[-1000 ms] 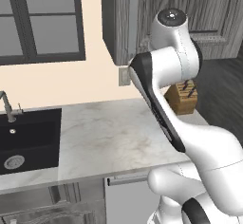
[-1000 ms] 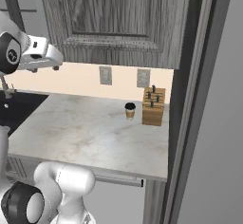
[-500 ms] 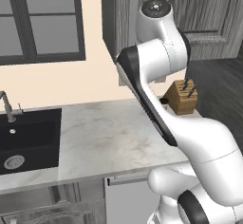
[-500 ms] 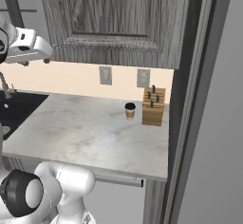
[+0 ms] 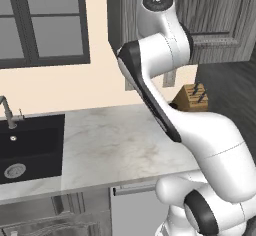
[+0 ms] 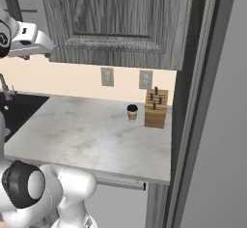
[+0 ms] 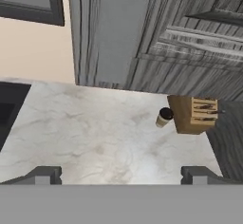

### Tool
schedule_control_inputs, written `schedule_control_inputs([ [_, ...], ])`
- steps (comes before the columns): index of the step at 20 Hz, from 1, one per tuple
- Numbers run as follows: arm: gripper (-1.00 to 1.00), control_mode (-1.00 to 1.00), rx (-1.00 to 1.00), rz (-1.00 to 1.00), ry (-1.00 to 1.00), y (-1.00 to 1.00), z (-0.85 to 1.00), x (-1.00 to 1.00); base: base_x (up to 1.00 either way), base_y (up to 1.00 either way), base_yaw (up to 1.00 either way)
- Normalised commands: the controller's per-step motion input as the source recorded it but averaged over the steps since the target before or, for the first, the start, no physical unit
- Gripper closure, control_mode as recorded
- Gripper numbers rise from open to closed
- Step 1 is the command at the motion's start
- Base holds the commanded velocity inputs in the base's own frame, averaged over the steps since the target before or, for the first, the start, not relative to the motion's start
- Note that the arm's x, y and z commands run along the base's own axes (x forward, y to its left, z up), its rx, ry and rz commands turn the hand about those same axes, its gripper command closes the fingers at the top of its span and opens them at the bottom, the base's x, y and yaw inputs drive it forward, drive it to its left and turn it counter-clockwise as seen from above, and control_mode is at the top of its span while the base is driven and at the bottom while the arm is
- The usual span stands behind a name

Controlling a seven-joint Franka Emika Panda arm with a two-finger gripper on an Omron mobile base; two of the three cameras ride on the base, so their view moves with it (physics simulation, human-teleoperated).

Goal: Pick the sponge and spray from the cabinet and place them on the counter.

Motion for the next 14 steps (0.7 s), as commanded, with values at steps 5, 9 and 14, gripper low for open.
schedule_control_inputs([
  [5, -1.0, -1.0, -0.01, 0.0, 0.02, 0.08, 0.15, 0.35, 0.0, 0.0, 0.0],
  [9, -1.0, -1.0, -0.02, 0.0, 0.04, 0.06, 0.12, 0.4, 0.0, 0.0, 0.0],
  [14, -1.0, -1.0, -0.03, 0.0, 0.05, 0.05, 0.09, 0.4, 0.0, 0.0, 0.0],
])
